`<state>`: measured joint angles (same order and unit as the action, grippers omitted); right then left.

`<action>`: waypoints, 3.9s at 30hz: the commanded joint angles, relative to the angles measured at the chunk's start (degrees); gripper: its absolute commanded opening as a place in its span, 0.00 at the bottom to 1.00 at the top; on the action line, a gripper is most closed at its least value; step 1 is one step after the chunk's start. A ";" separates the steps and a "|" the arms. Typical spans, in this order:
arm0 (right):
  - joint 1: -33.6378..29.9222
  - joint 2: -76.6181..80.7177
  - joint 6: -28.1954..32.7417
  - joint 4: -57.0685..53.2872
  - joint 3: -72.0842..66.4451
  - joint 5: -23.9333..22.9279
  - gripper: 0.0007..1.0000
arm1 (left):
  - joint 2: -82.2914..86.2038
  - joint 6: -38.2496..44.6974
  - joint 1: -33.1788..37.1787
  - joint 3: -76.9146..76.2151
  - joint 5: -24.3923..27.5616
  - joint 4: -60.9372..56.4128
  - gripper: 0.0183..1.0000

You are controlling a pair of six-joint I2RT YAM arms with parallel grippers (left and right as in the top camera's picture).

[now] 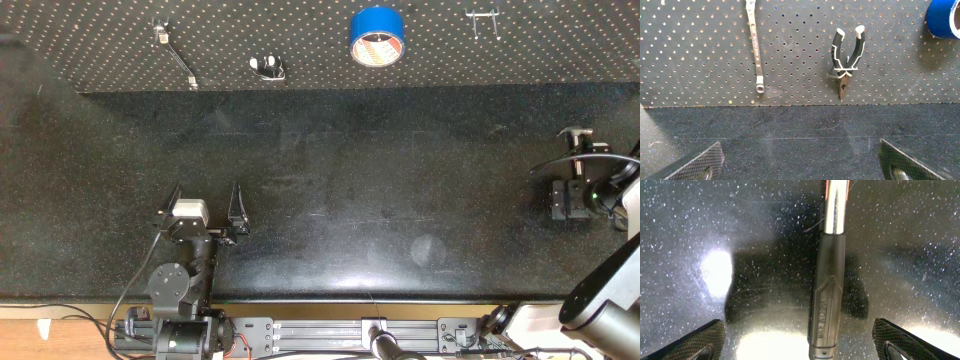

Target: Place Tools Onto Pegboard

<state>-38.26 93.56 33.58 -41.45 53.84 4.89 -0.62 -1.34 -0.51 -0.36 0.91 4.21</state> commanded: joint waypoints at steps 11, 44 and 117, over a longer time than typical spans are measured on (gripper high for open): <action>-0.17 0.87 1.01 0.85 0.72 1.18 0.69 | 0.42 -0.09 0.31 0.04 -0.20 0.50 1.00; 5.22 -17.73 -28.24 6.03 -0.33 11.74 0.07 | 0.42 -0.09 0.31 0.04 -0.20 0.50 1.00; 36.15 -78.40 -39.36 54.75 -53.64 1.57 0.98 | 0.42 -0.09 0.31 0.04 -0.22 0.48 1.00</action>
<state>-2.17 19.16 -4.97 16.84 0.51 7.14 -0.62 -1.34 -0.51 -0.38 0.91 4.21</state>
